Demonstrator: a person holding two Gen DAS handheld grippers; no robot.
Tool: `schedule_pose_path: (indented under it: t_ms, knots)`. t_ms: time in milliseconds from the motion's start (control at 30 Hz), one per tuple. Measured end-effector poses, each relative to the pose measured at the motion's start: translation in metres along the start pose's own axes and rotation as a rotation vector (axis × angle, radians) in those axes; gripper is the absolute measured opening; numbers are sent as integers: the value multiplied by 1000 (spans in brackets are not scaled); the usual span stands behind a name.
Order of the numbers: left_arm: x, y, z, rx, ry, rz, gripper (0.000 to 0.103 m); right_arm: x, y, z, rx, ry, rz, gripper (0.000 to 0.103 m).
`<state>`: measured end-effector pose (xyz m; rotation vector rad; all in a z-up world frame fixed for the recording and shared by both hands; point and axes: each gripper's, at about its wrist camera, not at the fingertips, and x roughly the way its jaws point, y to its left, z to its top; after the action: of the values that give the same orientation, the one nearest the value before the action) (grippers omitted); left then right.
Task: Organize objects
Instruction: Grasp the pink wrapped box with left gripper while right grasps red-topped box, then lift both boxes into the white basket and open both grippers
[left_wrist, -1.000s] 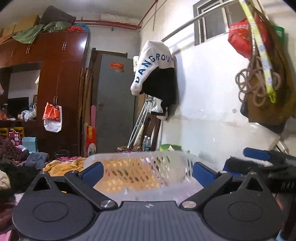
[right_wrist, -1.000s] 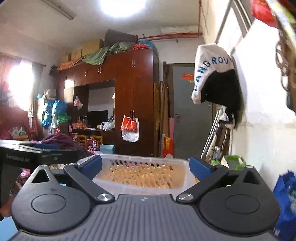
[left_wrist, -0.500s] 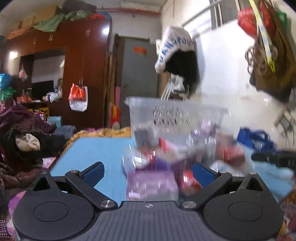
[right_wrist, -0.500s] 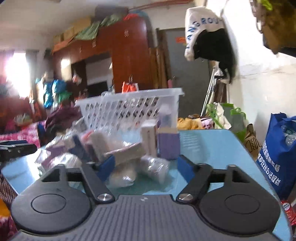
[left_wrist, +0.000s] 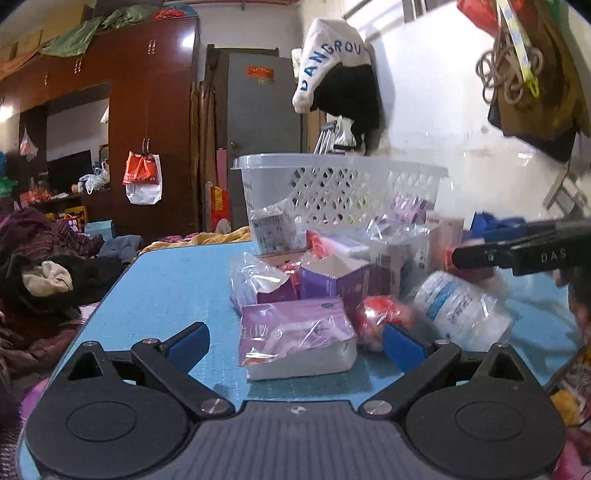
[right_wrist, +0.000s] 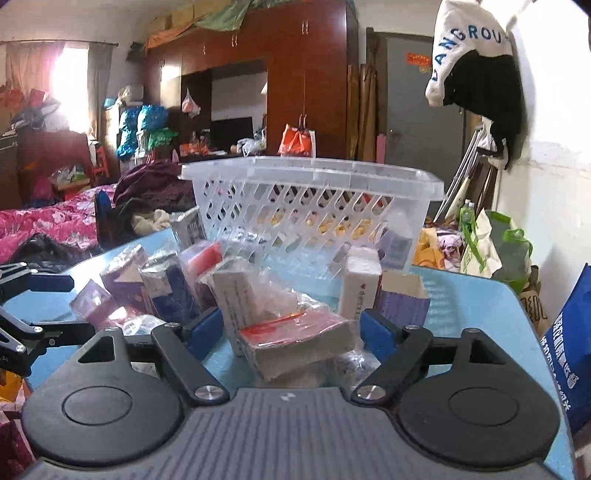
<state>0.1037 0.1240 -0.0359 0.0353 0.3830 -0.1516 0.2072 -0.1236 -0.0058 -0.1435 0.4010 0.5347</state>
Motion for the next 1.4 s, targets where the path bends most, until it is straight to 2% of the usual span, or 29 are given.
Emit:
schedule_pose_path:
  t_ms: [100,367,433,700,800,1033,1233,1300,1400]
  knots:
    - [0,1,-2,-4,7,12,99,-1,1,-3,-6,-1,4,79]
    - [7,11,-1,-117,19,-68,84,-3,1,-4,-16,-5,4,73]
    - [7,11,-2,-110,30,-69,79,-7,0,-6,-12,-24,3,73]
    - [11,3,-3,-79,27,-51,81,-15,-4,-7,18,-82,2,73]
    - [7,3,-5,-80,18,-40,72,-17,-6,-8,38,-105,7,73]
    - [-17,13,-3,-101,-94,-26,71,-27,-3,-11,37,-180,-5,73]
    - [-29,19,18,-141,-197,-47,71,-43,-8,1,56,-251,2,72]
    - [-31,19,37,-132,-245,-49,71,-52,-10,16,53,-301,3,72]
    - [-28,23,83,-130,-315,-75,71,-54,-13,56,26,-369,-12,72]
